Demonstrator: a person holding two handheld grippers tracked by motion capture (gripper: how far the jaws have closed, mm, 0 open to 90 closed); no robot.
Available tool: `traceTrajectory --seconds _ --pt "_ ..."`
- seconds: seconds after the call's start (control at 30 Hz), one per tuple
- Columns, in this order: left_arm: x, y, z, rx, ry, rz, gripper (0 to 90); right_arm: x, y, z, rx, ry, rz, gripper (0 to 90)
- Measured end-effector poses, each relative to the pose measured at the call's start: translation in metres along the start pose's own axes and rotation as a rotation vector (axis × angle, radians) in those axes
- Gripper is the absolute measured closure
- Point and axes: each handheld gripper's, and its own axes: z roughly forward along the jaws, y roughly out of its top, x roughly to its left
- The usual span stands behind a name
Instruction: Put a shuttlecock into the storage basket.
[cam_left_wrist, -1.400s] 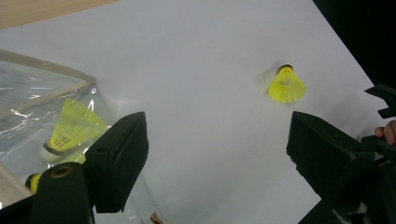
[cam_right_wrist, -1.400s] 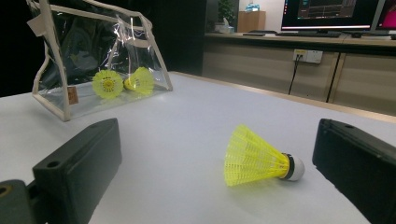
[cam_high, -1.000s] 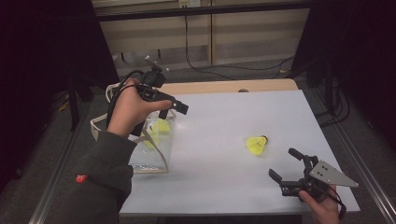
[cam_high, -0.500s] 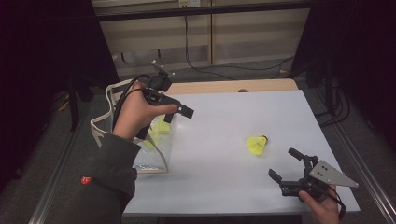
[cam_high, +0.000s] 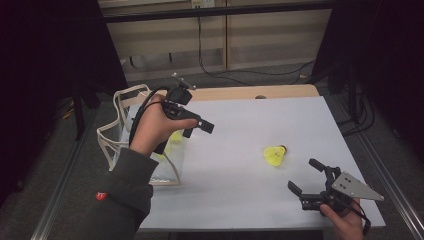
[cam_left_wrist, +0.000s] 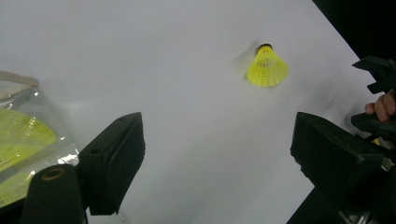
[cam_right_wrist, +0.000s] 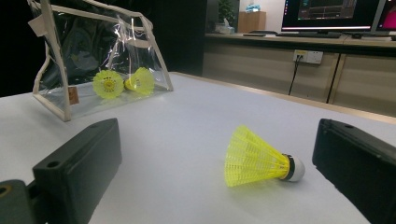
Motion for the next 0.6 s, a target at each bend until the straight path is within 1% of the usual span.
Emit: traceTrajectory --seconds 0.13,0.23,0.37,0.47,0.57,0.6 --pt "-0.001 -0.002 0.007 0.003 -0.006 0.01 16.7 0.0 0.0 0.0 0.001 -0.001 0.0 1.0" --pt "-0.002 -0.003 0.011 0.007 -0.006 0.009 15.7 0.0 0.0 0.0 0.0 0.0 0.0 1.1" --pt "-0.002 -0.005 0.016 0.011 -0.004 0.029 13.4 0.0 0.0 0.0 0.001 0.001 -0.001 1.1" --pt "-0.003 -0.006 0.02 0.005 -0.004 0.031 12.7 0.0 0.0 0.0 0.001 0.001 0.0 1.0" --pt "-0.002 -0.008 0.026 0.01 -0.011 0.034 11.3 0.0 0.0 0.0 0.0 0.0 0.0 1.0" --pt "-0.002 -0.009 0.029 0.014 -0.009 0.041 10.8 0.0 0.0 0.0 0.0 0.0 0.0 1.1"
